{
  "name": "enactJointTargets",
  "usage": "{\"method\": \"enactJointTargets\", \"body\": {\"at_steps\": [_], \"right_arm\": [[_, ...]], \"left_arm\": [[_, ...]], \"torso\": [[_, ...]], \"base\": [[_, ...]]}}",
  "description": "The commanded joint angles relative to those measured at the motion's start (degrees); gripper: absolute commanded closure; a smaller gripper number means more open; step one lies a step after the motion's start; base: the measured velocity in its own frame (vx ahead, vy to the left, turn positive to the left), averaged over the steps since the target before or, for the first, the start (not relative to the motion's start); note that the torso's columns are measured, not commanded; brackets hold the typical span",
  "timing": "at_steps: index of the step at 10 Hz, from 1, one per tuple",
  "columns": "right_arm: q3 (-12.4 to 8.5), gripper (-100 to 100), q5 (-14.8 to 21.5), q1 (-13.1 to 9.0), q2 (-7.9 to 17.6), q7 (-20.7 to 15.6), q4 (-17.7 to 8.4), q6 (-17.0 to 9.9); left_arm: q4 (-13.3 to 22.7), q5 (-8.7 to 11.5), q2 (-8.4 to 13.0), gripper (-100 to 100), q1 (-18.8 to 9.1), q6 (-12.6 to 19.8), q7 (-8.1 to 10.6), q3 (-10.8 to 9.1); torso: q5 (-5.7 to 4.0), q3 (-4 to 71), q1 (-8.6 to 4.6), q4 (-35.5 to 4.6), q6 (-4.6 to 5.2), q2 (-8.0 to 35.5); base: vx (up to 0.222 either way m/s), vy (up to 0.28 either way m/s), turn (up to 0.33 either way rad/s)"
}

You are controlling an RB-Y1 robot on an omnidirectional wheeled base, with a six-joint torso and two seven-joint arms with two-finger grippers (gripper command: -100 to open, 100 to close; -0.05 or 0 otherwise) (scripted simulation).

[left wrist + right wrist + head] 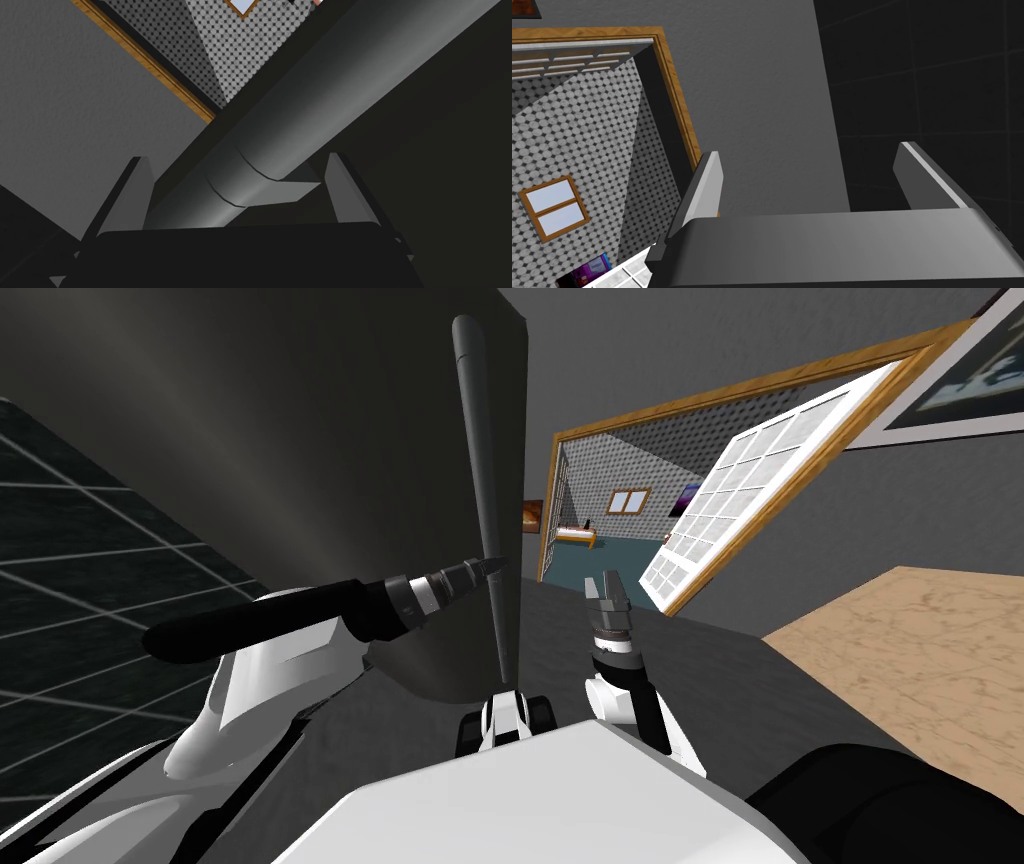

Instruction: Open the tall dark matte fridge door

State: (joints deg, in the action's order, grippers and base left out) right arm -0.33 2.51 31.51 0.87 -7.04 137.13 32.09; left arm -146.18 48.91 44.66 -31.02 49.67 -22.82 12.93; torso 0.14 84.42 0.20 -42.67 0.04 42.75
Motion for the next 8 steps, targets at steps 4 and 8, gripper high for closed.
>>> {"method": "enactJointTargets", "body": {"at_steps": [4, 8], "right_arm": [[0.00, 0, 0.00, -0.01, 0.00, 0.00, -0.01, 0.00], [0.00, 0, 0.00, 0.00, 0.00, 0.00, 0.00, 0.00]], "left_arm": [[0.88, 2.34, 0.54, 0, -2.59, 2.79, 1.17, -0.72], [1.04, 2.45, 0.65, 0, -2.24, 3.22, 1.24, -0.37]], "torso": [[-0.13, -0.13, -0.17, -0.02, -0.06, 0.09], [-0.17, 0.16, -0.26, 0.31, -0.01, -0.44]], "base": [[0.000, -0.008, 0.003], [0.000, 0.000, 0.000]]}}
